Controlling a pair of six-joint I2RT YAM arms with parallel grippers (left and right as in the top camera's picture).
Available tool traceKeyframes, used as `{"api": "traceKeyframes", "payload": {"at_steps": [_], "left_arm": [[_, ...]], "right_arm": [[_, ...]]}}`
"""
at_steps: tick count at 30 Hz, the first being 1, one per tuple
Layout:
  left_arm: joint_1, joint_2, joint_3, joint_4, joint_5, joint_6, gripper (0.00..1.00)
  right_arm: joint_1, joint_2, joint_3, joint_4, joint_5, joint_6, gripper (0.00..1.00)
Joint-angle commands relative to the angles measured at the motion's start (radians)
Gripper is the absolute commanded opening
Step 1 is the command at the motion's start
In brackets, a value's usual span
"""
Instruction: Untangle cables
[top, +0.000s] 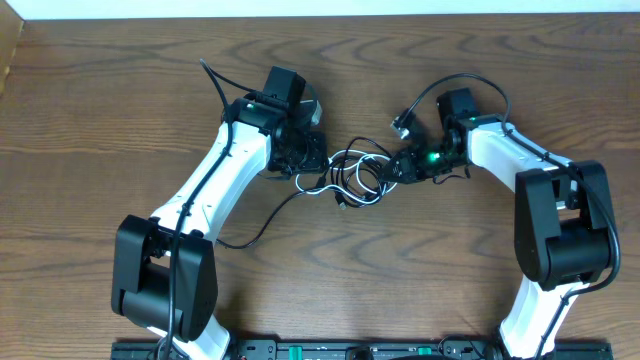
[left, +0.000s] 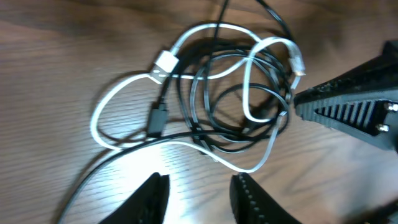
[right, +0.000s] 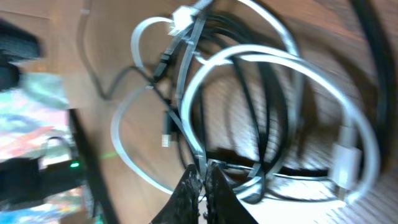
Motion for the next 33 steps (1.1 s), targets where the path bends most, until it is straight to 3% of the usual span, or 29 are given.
{"api": "traceKeyframes", "payload": {"at_steps": [1,7,19,27,29,33], "left_arm": [[0.002,0.013,-0.014,0.005,0.073,0.023,0.38],[0.002,0.013,-0.014,0.005,0.056,0.023,0.39],[-0.008,0.013,-0.014,0.009,0.023,0.014,0.38],[-0.036,0.013,-0.014,0.092,0.003,-0.085,0.24],[-0.052,0.013,-0.014,0.096,-0.05,-0.128,0.12],[-0.082,0.014,-0.019,0.095,-0.121,-0.166,0.11]], "right_arm": [[-0.005,0.003,-0.002,0.0,-0.136,-0.053,0.06],[-0.004,0.004,-0.002,0.0,-0.103,-0.053,0.25],[-0.004,0.004,-0.002,0.0,-0.048,-0.053,0.27],[0.006,0.004,-0.002,0.016,-0.006,-0.025,0.27],[0.016,0.004,-0.002,0.006,-0.004,-0.026,0.27],[0.044,0.004,-0.002,-0.014,0.048,-0.023,0.27]]}}
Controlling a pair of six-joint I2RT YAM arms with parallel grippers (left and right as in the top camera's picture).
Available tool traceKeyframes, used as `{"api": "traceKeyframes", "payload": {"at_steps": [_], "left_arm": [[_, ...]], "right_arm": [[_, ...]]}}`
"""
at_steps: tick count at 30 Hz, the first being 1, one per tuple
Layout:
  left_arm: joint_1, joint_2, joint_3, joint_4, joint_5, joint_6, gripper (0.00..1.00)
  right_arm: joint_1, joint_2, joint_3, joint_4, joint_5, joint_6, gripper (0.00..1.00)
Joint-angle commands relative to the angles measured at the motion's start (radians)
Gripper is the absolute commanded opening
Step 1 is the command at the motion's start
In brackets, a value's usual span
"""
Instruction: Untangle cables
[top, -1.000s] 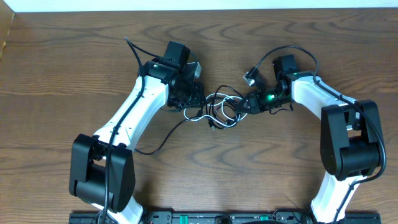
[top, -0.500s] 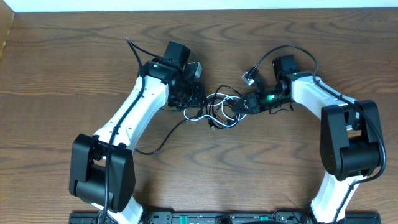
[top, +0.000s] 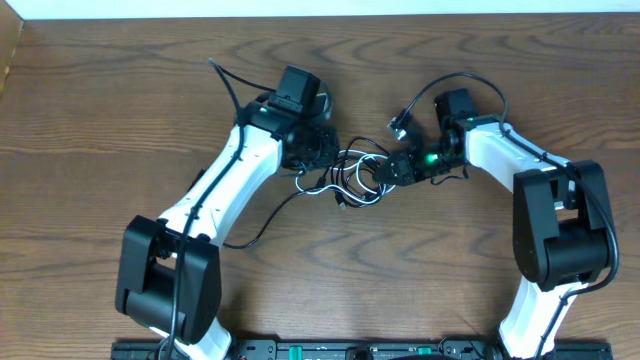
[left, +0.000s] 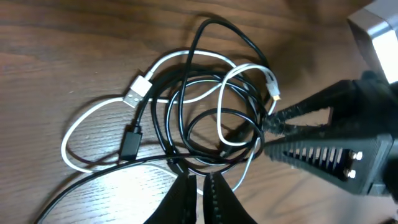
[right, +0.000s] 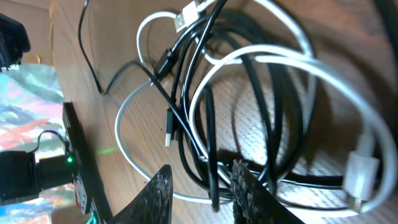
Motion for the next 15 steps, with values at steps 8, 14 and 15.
{"api": "traceKeyframes", "payload": {"at_steps": [8,14,15], "left_arm": [[-0.061,0.025,-0.019,-0.003,-0.153,-0.058,0.11],[-0.06,0.077,-0.019,-0.003,-0.167,-0.061,0.11],[-0.06,0.087,-0.019,-0.003,-0.166,-0.061,0.11]], "right_arm": [[0.109,0.004,-0.002,-0.011,0.388,0.125,0.27],[0.139,0.0,0.006,-0.015,0.431,0.136,0.18],[0.139,-0.003,0.013,-0.024,0.429,0.136,0.18]]}}
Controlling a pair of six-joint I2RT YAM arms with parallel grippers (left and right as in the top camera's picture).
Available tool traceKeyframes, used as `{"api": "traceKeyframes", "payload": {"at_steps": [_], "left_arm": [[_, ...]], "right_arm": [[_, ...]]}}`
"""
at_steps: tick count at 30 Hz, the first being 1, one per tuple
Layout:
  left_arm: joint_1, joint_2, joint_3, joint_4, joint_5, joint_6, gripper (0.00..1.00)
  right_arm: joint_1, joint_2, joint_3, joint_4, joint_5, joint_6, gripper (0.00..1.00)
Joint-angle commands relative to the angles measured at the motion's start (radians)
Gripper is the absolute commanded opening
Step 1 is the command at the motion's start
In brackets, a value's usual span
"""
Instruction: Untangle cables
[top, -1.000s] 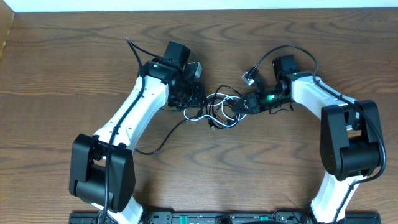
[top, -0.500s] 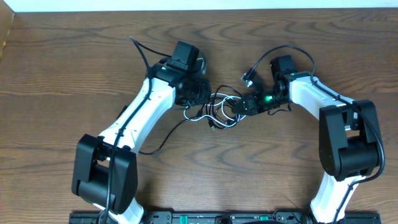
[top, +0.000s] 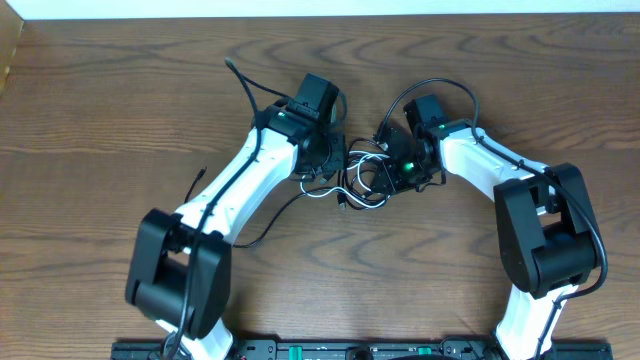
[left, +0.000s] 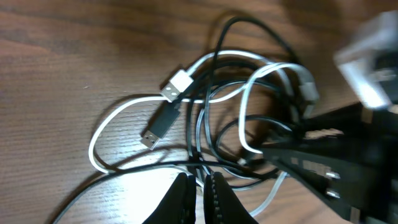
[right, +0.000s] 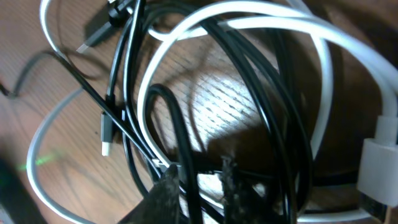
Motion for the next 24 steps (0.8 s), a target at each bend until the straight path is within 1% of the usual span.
{"api": "traceKeyframes", "payload": {"at_steps": [1,4,8,10,13,17,22,24], "left_arm": [[0.0,0.063,-0.019,-0.003,-0.031,-0.009,0.12],[0.0,0.104,-0.019,-0.008,-0.031,-0.009,0.11],[0.0,0.136,-0.019,-0.019,-0.031,-0.009,0.11],[0.0,0.139,-0.019,-0.023,-0.031,-0.009,0.11],[0.004,0.138,-0.019,-0.029,-0.031,-0.004,0.11],[0.027,0.138,-0.018,-0.05,-0.023,0.006,0.11],[0.083,0.138,-0.018,-0.074,0.119,0.127,0.11],[0.104,0.138,-0.018,-0.08,0.148,0.142,0.11]], "right_arm": [[0.012,0.002,0.016,-0.02,0.077,0.019,0.17],[0.011,-0.011,0.031,-0.022,0.0,0.013,0.1],[0.011,-0.013,0.042,-0.018,-0.15,0.01,0.01],[0.011,-0.013,0.042,-0.011,-0.214,0.01,0.01],[0.011,-0.013,0.042,0.008,-0.338,-0.029,0.01],[0.011,-0.013,0.042,0.047,-0.413,-0.031,0.01],[0.011,-0.013,0.042,0.134,-0.554,-0.031,0.01],[0.012,-0.013,0.042,0.166,-0.561,-0.03,0.01]]}}
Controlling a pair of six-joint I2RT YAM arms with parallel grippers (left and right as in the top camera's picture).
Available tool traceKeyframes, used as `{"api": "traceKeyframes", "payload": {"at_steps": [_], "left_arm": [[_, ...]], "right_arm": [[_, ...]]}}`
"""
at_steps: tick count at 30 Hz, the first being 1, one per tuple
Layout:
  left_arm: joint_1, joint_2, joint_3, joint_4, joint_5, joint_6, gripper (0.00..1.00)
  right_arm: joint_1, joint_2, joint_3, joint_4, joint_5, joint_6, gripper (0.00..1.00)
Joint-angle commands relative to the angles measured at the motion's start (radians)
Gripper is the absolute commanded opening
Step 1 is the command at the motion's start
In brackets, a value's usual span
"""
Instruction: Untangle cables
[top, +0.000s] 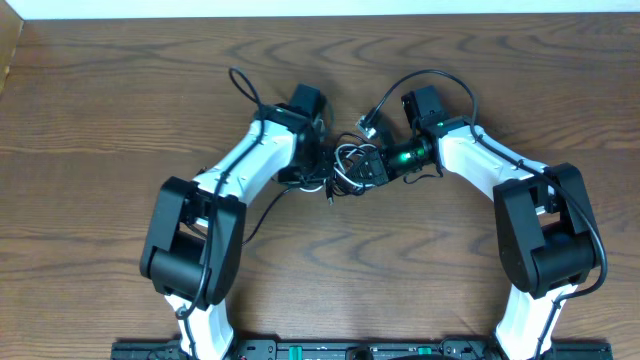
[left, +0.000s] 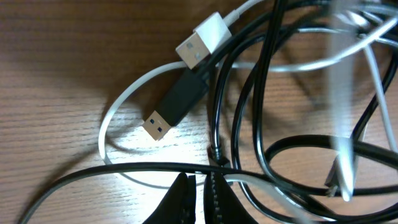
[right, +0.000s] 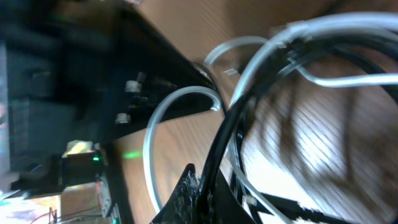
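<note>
A tangle of black and white cables (top: 345, 165) lies between my two grippers at the table's middle. My left gripper (top: 318, 170) is at its left side. In the left wrist view the left gripper (left: 200, 177) is shut, its tips on a black cable (left: 124, 169) that crosses in front of them. A black USB plug (left: 177, 102) and a white USB plug (left: 205, 37) lie just beyond. My right gripper (top: 368, 168) is at the tangle's right side. The right gripper (right: 202, 180) is shut on a black cable (right: 227, 134), with white loops (right: 180, 99) around it.
A black cable (top: 262, 218) trails from the tangle toward the near left. The arms' own black leads (top: 420, 78) loop above the right wrist. The wooden table (top: 100, 120) ends at a white strip at the back.
My right gripper was partly open among the black cables and is now shut on one, further left. My left gripper stays shut, now closer to the plugs. The tangle is more compact.
First my left gripper was open at the tangle's near edge and the right was shut on it. Then the left was shut and the right open. Both came nearer the tangle, and now both are shut on black cables with the tangle squeezed between them.
</note>
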Motion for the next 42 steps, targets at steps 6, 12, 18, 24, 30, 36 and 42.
{"api": "traceKeyframes", "payload": {"at_steps": [6,12,18,24,30,36,42], "left_arm": [[0.075,0.008,-0.005,-0.011,0.09,0.076,0.11],[0.076,0.008,-0.005,-0.012,0.09,0.076,0.11],[0.076,0.008,-0.005,-0.029,0.09,0.077,0.3],[0.076,0.004,-0.002,-0.083,0.103,0.159,0.31],[0.051,-0.048,0.004,-0.101,0.195,0.229,0.35],[-0.013,-0.106,0.004,-0.093,0.195,0.268,0.41],[-0.092,-0.098,0.002,-0.091,0.187,0.267,0.42]], "right_arm": [[0.006,-0.012,0.02,0.061,-0.01,-0.014,0.22],[-0.005,-0.012,0.02,0.101,0.014,-0.01,0.3],[-0.056,-0.012,0.02,0.136,0.003,0.032,0.35],[-0.125,-0.012,0.02,0.137,-0.005,0.066,0.4],[-0.161,-0.012,0.019,0.052,0.326,0.185,0.4],[-0.158,-0.012,0.019,-0.023,0.52,0.192,0.45],[-0.159,-0.012,0.019,-0.024,0.55,0.192,0.46]]}}
